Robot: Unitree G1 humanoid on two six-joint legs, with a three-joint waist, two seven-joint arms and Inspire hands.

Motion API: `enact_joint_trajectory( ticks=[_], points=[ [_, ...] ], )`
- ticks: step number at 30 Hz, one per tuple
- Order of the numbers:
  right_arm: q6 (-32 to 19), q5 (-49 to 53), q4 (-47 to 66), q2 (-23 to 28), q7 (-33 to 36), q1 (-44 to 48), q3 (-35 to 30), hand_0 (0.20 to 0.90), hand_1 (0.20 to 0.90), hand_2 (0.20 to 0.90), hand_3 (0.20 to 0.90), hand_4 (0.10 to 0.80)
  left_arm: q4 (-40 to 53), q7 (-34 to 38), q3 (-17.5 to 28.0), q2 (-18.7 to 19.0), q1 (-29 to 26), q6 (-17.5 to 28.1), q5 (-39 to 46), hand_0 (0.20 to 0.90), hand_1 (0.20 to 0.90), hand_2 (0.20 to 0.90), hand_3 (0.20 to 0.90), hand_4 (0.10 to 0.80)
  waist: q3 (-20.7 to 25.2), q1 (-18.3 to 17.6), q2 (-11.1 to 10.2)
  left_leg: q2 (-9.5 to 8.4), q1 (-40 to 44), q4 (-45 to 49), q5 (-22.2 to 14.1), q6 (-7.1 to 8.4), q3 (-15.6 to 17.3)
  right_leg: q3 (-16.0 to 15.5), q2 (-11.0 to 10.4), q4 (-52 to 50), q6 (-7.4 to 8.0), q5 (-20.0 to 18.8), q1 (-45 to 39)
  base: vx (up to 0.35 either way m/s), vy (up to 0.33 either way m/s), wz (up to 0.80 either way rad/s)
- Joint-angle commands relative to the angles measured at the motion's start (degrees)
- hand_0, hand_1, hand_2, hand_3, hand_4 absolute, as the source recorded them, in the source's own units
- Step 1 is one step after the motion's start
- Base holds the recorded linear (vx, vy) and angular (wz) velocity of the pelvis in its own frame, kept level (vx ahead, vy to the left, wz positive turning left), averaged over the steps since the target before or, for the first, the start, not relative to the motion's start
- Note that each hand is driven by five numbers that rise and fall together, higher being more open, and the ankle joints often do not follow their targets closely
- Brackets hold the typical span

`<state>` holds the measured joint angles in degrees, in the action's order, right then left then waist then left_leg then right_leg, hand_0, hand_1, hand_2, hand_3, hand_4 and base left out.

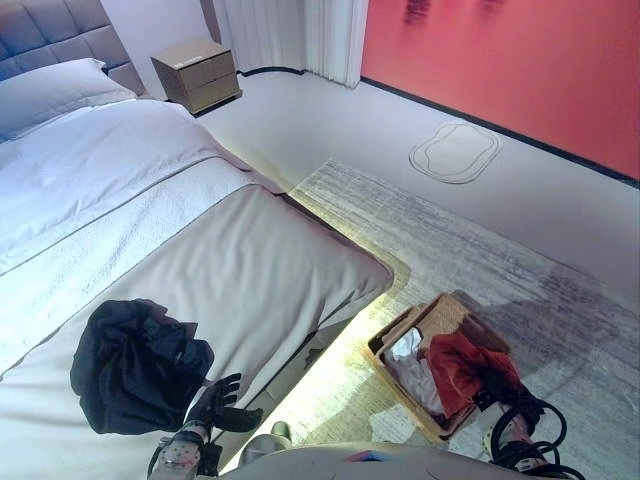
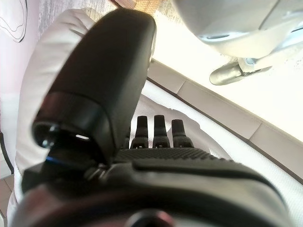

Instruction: Pick up the clothes from the bed and place them into the basket

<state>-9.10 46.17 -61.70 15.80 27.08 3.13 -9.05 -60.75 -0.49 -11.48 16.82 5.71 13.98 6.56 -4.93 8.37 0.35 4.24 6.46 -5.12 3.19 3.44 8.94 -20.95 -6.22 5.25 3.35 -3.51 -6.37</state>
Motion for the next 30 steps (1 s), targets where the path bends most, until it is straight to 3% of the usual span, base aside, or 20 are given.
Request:
enact_joint_trajectory(
  ticks=[1,16,18,30],
  points=[
    [-2.7,0.9,-2.1,5.8,-0.7,4.6,-2.1,0.300,0.300,0.300,0.200,0.100,-3.1,-0.1,-2.2,2.0,-3.7,4.1,-1.2,0.900,0.900,0.900,0.900,0.800,1.2,1.8,-0.7,-2.13,-2.3,0.1,-2.0,-0.97,-2.4,-2.1,-1.8,-3.0,2.98,2.2,-2.3,0.000,0.000,0.00],
    [-3.5,-0.4,-4.3,7.2,-2.8,5.4,-2.7,0.300,0.300,0.300,0.200,0.100,-3.3,-0.2,-2.5,2.0,-2.9,4.9,-1.3,0.900,0.900,0.900,0.900,0.800,0.8,1.9,0.1,-2.27,-1.9,0.1,-2.2,-0.80,-3.2,-2.5,-1.6,-3.1,2.93,2.3,-2.4,-0.001,-0.002,0.00],
    [-4.1,-0.8,-4.0,7.7,-3.0,5.5,-3.0,0.900,0.900,0.900,0.900,0.800,-3.2,-0.3,-2.3,2.1,-2.7,4.9,-1.3,0.900,0.900,0.900,0.900,0.800,0.7,1.9,0.2,-2.23,-1.8,0.1,-2.2,-0.70,-3.2,-2.6,-1.6,-3.0,2.94,2.2,-2.5,0.000,0.000,0.00],
    [-4.0,-1.8,-3.0,8.0,-5.1,5.5,-2.8,0.900,0.900,0.900,0.900,0.800,-3.3,-0.9,-2.2,1.8,-2.5,4.4,-0.4,0.900,0.900,0.900,0.900,0.800,0.5,1.7,0.1,-2.19,-1.7,0.1,-2.4,-0.60,-3.3,-2.5,-1.5,-3.2,2.83,2.6,-2.4,0.000,0.000,0.00]
  ],
)
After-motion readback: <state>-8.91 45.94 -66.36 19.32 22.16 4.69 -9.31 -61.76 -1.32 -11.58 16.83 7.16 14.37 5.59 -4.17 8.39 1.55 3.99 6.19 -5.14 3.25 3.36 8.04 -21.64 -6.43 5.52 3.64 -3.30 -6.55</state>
